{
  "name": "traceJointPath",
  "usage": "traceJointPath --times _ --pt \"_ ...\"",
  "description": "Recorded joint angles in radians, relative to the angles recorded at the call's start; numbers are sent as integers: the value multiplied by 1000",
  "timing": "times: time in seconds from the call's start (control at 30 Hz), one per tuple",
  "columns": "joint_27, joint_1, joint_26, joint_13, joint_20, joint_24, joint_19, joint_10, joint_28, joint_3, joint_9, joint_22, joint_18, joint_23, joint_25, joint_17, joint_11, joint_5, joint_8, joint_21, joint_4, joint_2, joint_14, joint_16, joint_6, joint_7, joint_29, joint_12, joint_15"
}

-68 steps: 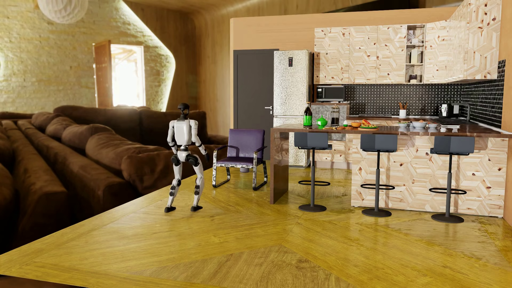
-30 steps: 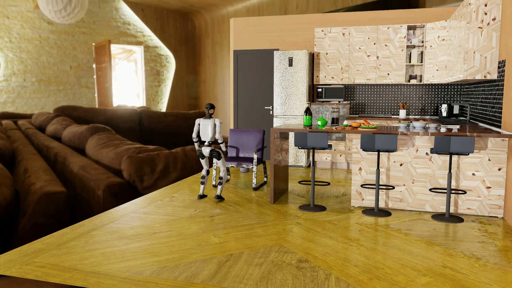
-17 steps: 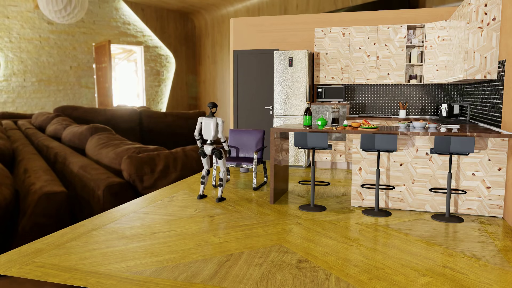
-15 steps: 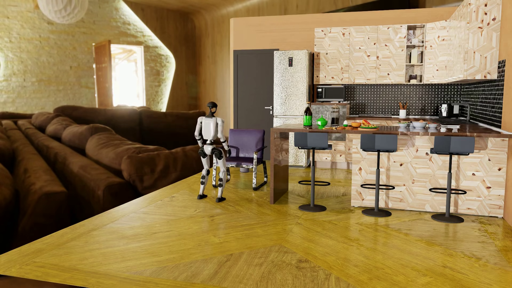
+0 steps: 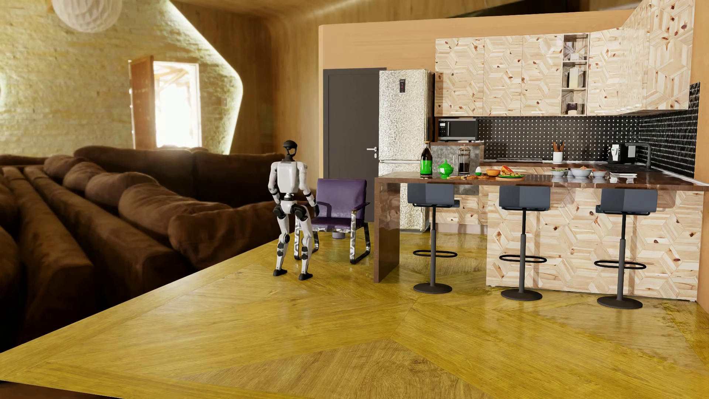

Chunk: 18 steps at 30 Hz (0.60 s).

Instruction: Approach the chair

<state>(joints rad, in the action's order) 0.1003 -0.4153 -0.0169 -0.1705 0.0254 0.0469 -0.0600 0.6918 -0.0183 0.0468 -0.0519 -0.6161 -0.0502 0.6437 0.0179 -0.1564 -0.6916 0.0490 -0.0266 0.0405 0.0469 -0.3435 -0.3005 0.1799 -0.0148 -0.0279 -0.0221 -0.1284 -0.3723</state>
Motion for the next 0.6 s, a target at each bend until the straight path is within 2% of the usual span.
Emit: traceJointPath --times 0.07,0.17,0.2,0.3,0.33,0.37,0.4,0.47,0.53,0.6 --pt "-34 -13 -3 -21 25 -5 -2 11 13 -20 1 30 2 0 -23 7 -9 4 4 14 -4 -10 -4 14 -4 -4 -1 -4 -6" --pt "-77 -8 -9 -15 -3 -19 -7 12 36 -32 -3 7 7 -27 -8 10 1 6 5 10 -6 2 -6 35 5 -5 -10 -28 -2" --pt "-79 -12 -17 -6 -10 -23 -8 9 47 -38 0 15 8 -15 -1 -14 9 9 13 24 -10 4 -2 22 8 -12 -15 -29 2" --pt "-48 -8 -22 17 2 -17 -13 -3 60 -20 13 14 13 -13 8 1 23 15 13 23 -15 9 4 -14 12 -10 -43 -33 8" --pt "-31 -3 -14 12 5 -8 -12 -9 51 -4 17 3 13 -21 7 14 17 18 7 17 -18 6 6 9 2 -4 -41 -32 5" --pt "-14 0 -5 0 -4 4 -11 -14 41 12 18 -4 11 -17 10 8 16 21 11 31 -20 8 8 22 -4 -7 -32 -25 3" --pt "2 2 -6 -16 8 14 -12 -16 35 12 13 16 12 -4 7 -4 7 25 7 19 -25 5 10 0 -8 -3 -15 -4 -1" --pt "28 -5 29 -51 29 19 -9 -4 23 26 9 17 10 -6 -13 9 -5 16 -6 5 -14 -10 3 -33 -2 9 12 8 -2" --pt "18 -1 29 -52 25 3 -8 7 -2 15 -9 15 8 8 -28 8 -9 10 -5 22 -9 -3 0 -31 10 6 10 8 -1" --pt "-19 -10 10 -31 8 -19 -9 7 -22 -20 -7 9 10 -15 -10 -3 -7 14 4 31 -14 -6 5 11 24 -1 -19 -17 2"
